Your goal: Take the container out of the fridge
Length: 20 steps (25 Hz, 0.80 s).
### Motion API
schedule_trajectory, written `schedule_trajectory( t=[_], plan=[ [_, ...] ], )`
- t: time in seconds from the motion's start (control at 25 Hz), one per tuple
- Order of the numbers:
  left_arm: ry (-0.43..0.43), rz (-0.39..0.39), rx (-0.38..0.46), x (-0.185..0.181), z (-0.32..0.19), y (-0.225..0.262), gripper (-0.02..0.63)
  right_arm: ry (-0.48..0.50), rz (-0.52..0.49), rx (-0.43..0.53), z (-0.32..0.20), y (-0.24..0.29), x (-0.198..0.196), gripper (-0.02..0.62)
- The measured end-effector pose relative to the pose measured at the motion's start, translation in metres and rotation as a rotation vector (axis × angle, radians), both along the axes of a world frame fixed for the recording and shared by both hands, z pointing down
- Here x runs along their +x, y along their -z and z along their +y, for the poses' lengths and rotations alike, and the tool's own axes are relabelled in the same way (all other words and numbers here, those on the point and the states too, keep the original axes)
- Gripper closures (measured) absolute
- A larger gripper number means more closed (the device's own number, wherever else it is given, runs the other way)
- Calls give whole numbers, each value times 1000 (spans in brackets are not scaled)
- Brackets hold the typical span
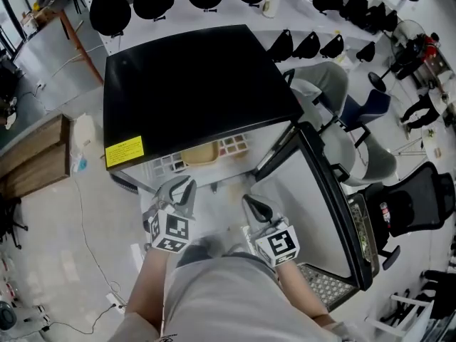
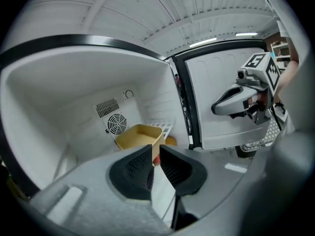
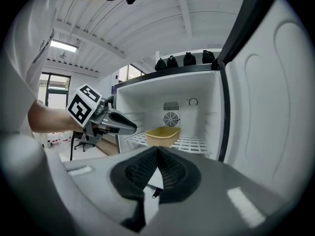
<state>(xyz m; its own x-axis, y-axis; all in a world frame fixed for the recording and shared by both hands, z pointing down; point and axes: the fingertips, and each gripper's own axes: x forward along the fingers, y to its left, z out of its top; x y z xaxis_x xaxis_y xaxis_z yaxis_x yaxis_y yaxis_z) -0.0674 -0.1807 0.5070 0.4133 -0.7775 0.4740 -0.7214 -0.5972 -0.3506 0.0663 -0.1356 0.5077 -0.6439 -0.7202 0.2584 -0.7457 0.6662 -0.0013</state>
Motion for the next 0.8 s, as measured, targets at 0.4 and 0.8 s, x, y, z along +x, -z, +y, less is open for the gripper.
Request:
schedule_trajectory(
  t=[0.4,0.8],
  plan=[
    [-143,-256,-32,23,-36,-20,465,-71,32,-24,-5,-8,17,592],
    [-248,-481,-108,37,-54,-54,462,-206,53,-58,10,-18,51,592]
  ],
)
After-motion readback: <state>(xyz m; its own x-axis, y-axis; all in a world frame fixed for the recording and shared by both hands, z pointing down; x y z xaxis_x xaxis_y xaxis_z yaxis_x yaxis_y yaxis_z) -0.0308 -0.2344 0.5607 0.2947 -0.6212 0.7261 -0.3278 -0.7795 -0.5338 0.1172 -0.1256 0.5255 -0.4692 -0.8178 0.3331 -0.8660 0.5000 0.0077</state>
